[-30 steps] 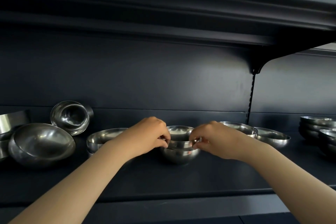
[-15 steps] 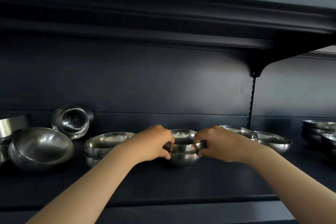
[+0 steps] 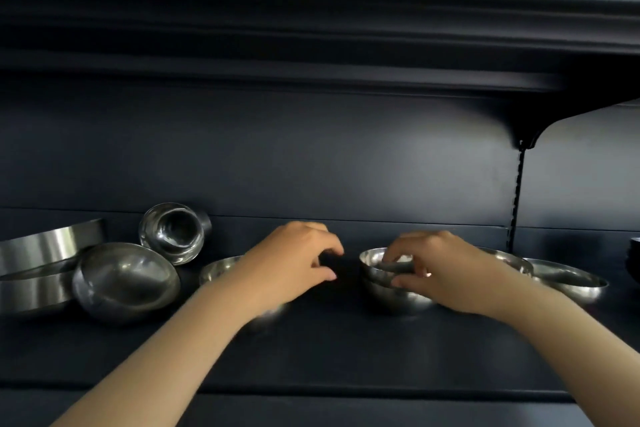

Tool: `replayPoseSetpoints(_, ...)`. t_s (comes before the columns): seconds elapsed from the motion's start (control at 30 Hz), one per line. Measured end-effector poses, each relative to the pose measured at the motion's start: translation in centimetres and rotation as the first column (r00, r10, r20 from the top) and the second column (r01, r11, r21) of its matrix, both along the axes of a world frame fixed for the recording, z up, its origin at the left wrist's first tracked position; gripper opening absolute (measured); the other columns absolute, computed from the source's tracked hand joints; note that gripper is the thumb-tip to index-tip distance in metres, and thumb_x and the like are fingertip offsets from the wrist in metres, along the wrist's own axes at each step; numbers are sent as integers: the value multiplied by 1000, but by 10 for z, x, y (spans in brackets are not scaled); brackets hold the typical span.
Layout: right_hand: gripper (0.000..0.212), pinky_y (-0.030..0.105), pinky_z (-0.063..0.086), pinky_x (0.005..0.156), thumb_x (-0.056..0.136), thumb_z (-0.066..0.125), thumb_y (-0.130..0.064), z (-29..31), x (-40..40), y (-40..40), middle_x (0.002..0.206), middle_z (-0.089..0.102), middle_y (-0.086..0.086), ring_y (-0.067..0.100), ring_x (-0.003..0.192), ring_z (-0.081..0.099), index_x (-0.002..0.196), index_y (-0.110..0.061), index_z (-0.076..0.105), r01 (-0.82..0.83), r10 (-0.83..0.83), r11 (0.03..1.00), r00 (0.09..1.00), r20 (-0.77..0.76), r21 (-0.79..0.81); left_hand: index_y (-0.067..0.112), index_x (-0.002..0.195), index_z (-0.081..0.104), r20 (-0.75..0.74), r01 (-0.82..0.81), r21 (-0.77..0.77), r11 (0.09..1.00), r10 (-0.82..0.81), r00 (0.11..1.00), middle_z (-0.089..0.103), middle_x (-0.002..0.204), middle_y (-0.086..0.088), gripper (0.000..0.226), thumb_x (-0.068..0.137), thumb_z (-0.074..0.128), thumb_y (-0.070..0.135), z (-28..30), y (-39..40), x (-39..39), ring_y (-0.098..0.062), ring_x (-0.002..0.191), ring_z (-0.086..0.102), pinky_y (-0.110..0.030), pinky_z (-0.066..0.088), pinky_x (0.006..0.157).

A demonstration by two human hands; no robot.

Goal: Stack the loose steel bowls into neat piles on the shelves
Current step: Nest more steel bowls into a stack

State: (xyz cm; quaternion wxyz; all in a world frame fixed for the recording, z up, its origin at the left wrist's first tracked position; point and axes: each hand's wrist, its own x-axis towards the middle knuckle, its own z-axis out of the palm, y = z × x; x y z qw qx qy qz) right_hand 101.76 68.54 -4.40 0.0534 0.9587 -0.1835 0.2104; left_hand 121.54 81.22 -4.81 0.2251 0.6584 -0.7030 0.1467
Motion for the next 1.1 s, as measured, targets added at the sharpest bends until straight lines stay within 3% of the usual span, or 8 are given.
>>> replayPoseSetpoints(0.13, 28, 8, 35, 65, 86, 65, -30, -7, 42, 46, 94, 49, -25, -2, 67, 50, 113, -30, 62, -149, 146, 986, 988, 50, 75, 32, 100, 70, -83, -52, 56, 997, 57, 995, 61, 90, 19, 25, 76, 75, 32, 6, 60, 50, 14, 77, 54, -6, 40, 67)
replayPoseSetpoints(0.23, 32, 11, 40, 68, 87, 65, -26, -12, 72, 68, 109, 53, -19, 5, 75, 54, 119, -29, 60, -199, 187, 969, 978, 95, 143, 35, 105, 67, -27, -80, 140, 987, 85, 996, 60, 95, 23, 29, 77, 73, 36, 1, 84, 82, 23, 83, 46, 0, 36, 70)
replayPoseSetpoints(0.4, 29, 7, 37, 65, 87, 63, -25, -18, 107, 86, 106, 56, -14, 0, 72, 52, 117, -26, 61, -153, 147, 971, 988, 45, 184, 37, 112, 64, 42, -74, 179, 981, 68, 997, 57, 106, 27, 31, 81, 68, 39, -8, 92, 117, 19, 85, 42, -5, 34, 71)
replayPoseSetpoints(0.5, 12, 14, 37, 64, 87, 63, -22, -20, 115, 90, 89, 60, -11, 0, 71, 53, 99, -24, 66, -89, 93, 979, 996, -15, 186, 35, 104, 67, 40, -1, 192, 981, -7, 999, 57, 96, 25, 21, 83, 67, 36, -12, 84, 126, 11, 86, 45, -5, 33, 71)
replayPoseSetpoints(0.6, 3, 11, 32, 59, 87, 64, -19, -20, 118, 93, 72, 55, -15, -4, 63, 49, 86, -23, 64, -52, 55, 987, 998, -19, 155, 33, 93, 69, 58, 34, 168, 985, -44, 997, 56, 87, 23, 10, 84, 66, 36, -13, 78, 130, 2, 89, 47, -18, 39, 78)
replayPoseSetpoints(0.67, 2, 13, 35, 61, 87, 63, -19, -19, 117, 94, 77, 58, -12, 0, 65, 50, 87, -21, 63, -57, 60, 991, 998, -14, 124, 33, 91, 69, 85, 49, 150, 987, -63, 994, 57, 86, 21, 8, 85, 64, 36, -11, 77, 133, 1, 89, 47, -26, 42, 84)
replayPoseSetpoints(0.8, 11, 26, 45, 76, 89, 58, -16, -18, 118, 97, 98, 65, -4, 12, 82, 57, 98, -16, 64, -58, 59, 996, 998, -8, 74, 31, 89, 70, 112, 112, 104, 988, -124, 986, 60, 84, 19, 7, 85, 64, 33, -10, 78, 136, 2, 88, 47, -31, 44, 84)
replayPoseSetpoints(1.1, 16, 33, 45, 83, 91, 51, -13, -22, 116, 94, 103, 65, -5, 17, 94, 59, 101, -17, 63, -64, 68, 997, 994, -85, 53, 32, 91, 70, 106, 121, 130, 984, -136, 985, 62, 88, 16, 9, 86, 62, 35, -16, 73, 138, 1, 90, 47, -33, 44, 86)
